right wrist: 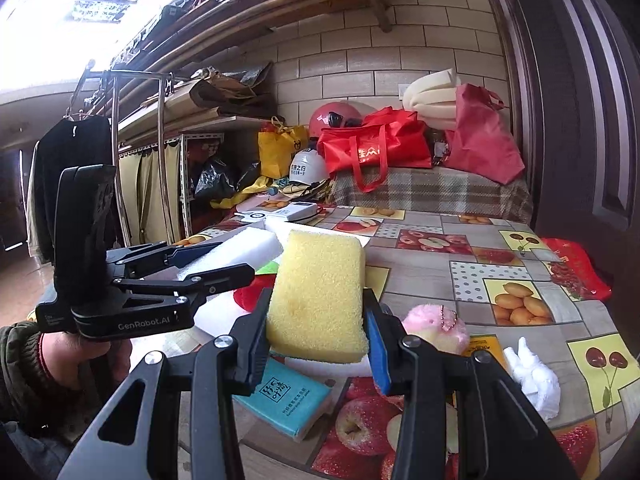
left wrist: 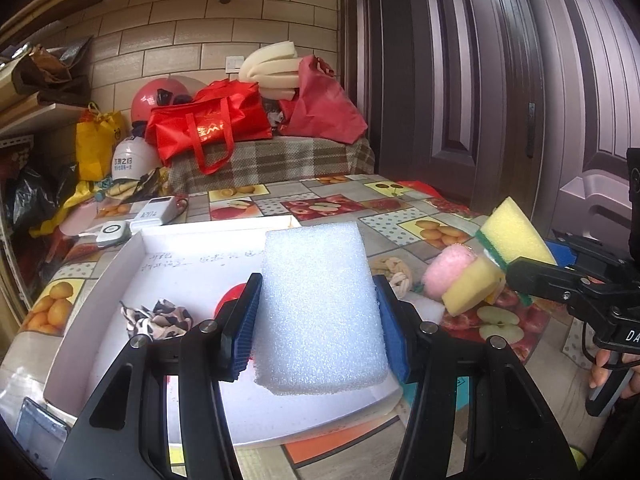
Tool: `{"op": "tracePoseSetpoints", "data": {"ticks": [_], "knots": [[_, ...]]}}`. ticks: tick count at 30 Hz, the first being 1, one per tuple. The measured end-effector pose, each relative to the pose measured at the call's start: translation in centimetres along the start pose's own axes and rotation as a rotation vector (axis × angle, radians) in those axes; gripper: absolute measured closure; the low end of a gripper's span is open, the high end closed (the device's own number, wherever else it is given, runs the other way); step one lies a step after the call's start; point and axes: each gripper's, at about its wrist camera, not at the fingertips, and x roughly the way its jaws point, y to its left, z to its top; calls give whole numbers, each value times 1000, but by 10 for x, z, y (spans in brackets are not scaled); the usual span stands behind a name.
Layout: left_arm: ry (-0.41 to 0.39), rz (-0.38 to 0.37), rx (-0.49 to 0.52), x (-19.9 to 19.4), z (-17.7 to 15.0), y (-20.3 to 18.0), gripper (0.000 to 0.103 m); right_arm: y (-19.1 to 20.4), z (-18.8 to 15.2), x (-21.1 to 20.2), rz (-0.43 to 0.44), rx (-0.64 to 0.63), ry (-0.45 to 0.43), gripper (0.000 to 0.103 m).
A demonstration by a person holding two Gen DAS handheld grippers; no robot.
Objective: Organize soft objects
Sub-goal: 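Carry the sponge and foam block to the box while the right tool releases the sponge inside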
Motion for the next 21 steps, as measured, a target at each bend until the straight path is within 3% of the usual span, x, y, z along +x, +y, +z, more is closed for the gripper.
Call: {"op": "tracePoseSetpoints", "data": {"ticks": [11,21], "knots": [[-3,45,-13,-2,-1,19,49,20,3,17,62,-7,32,61],[-15,147,-71,-6,-2,62,49,36,5,46,119,8,99,61]]}}
